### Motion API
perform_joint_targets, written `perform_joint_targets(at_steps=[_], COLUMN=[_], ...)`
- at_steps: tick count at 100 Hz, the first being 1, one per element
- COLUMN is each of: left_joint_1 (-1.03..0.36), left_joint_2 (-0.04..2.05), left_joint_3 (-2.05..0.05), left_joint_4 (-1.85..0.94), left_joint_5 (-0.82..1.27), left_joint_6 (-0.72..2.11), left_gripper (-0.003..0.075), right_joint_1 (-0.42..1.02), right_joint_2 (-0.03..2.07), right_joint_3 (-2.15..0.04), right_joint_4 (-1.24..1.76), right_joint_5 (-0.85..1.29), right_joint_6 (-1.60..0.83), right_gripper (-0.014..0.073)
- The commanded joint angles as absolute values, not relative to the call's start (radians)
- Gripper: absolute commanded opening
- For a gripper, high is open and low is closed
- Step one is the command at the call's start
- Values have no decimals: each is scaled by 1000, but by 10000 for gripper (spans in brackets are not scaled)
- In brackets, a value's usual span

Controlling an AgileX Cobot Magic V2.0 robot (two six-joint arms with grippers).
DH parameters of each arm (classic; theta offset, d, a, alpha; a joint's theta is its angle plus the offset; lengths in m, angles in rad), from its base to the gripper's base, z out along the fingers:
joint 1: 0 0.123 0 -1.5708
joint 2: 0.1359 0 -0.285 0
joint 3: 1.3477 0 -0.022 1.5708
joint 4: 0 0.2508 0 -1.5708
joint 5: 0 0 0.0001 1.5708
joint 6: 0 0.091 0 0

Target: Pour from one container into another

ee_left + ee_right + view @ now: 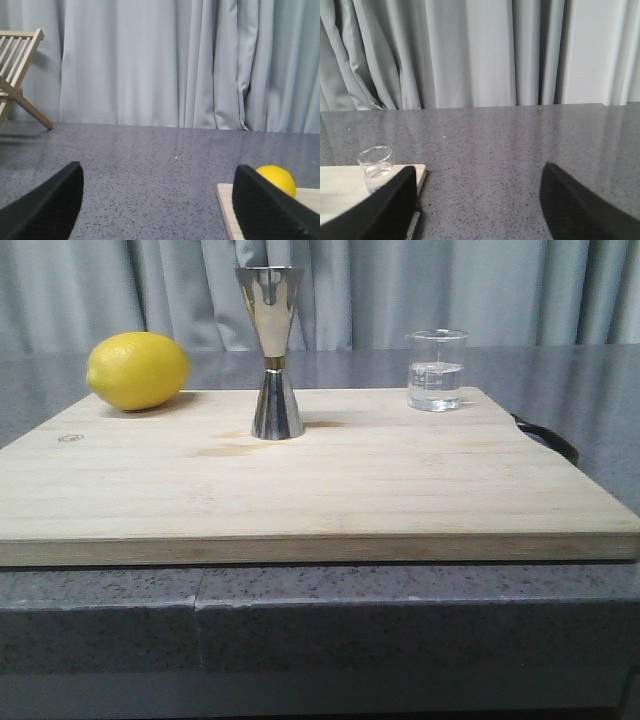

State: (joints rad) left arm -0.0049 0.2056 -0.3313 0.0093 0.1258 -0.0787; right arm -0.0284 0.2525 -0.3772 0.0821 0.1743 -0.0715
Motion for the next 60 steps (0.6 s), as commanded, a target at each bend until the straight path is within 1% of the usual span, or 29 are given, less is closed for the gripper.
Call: perform_joint_targets(at_steps=[1,50,60], left_joint_1=[-4,-4,-4], left_joint_2=[227,227,244], left_joint_3=[-363,-363,-395], left_joint_4=[8,0,8], left_joint_5=[40,38,107], left_joint_6=[-85,-85,-85], left_gripper=[600,599,599], right_joint_1=[-32,-32,-32], right_joint_2=[271,271,274], right_joint_3=[-413,-413,-415], right_joint_4=[82,82,82], right_joint_5=[87,97,115], right_joint_6=[-85,-85,-85], right_gripper=[498,498,498])
